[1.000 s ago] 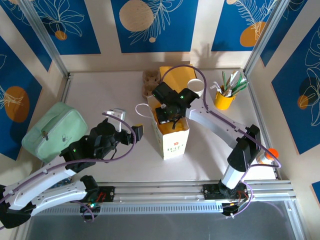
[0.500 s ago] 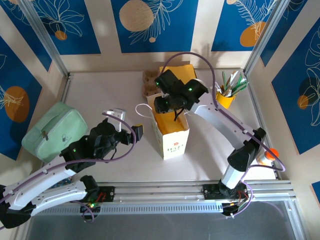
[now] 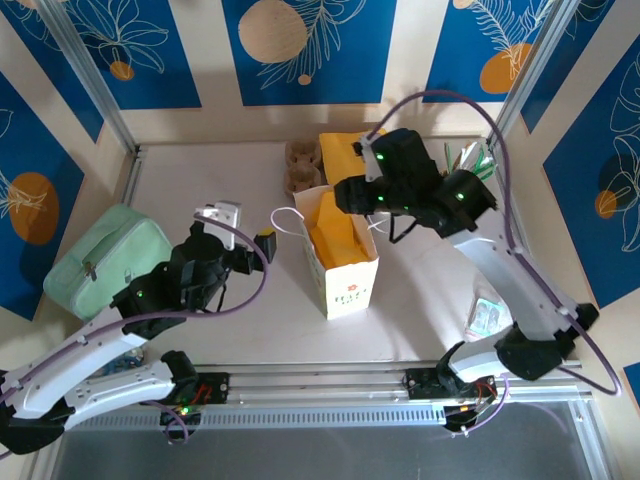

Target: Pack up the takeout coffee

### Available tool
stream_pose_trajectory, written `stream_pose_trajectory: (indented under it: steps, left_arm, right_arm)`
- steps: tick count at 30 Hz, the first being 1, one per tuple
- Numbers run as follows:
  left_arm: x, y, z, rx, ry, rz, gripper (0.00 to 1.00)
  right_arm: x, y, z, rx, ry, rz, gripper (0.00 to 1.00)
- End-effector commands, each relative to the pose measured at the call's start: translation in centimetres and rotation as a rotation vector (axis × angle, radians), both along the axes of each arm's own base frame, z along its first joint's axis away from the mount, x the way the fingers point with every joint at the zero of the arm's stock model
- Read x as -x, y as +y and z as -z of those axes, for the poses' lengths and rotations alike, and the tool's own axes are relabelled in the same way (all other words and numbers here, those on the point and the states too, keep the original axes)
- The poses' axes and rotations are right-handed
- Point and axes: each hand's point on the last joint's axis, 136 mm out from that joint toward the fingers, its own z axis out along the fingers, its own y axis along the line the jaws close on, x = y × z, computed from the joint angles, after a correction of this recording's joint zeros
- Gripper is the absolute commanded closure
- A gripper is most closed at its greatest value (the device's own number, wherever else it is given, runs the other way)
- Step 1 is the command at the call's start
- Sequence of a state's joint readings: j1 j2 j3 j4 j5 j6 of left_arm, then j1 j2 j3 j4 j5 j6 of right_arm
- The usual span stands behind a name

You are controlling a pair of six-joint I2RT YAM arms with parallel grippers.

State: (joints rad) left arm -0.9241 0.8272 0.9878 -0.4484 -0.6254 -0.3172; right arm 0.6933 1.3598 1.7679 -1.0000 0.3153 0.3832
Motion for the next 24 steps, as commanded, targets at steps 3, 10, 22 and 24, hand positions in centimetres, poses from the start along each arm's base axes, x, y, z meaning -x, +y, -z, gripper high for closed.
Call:
stream_pose_trajectory:
  steps: [3, 10, 22, 24]
  left_arm:
    - [-1.9, 5.0, -0.4, -0.088, -0.019, -0.203, 0.01]
    - [-4.6, 10.3, 3.0, -0.1, 0.026, -0.382, 0.01]
    - [-8.2, 15.5, 11.2, -0.248, -0.032, -0.547, 0.01]
    - [-8.7, 16.1, 12.7, -0.267, -0.039, -0.565, 0.01]
  right_arm:
    - [-1.1, -6.8, -0.4, -0.067, -0.101, 0.188, 0.41]
    - [-2.5, -15.6, 5.5, -0.084, -0.101, 0.464, 0.24]
    - [-5.7, -20.8, 18.5, 0.012, -0.135, 0.606, 0.01]
    - [-6.6, -20.9, 20.5, 0.048, -0.145, 0.602, 0.01]
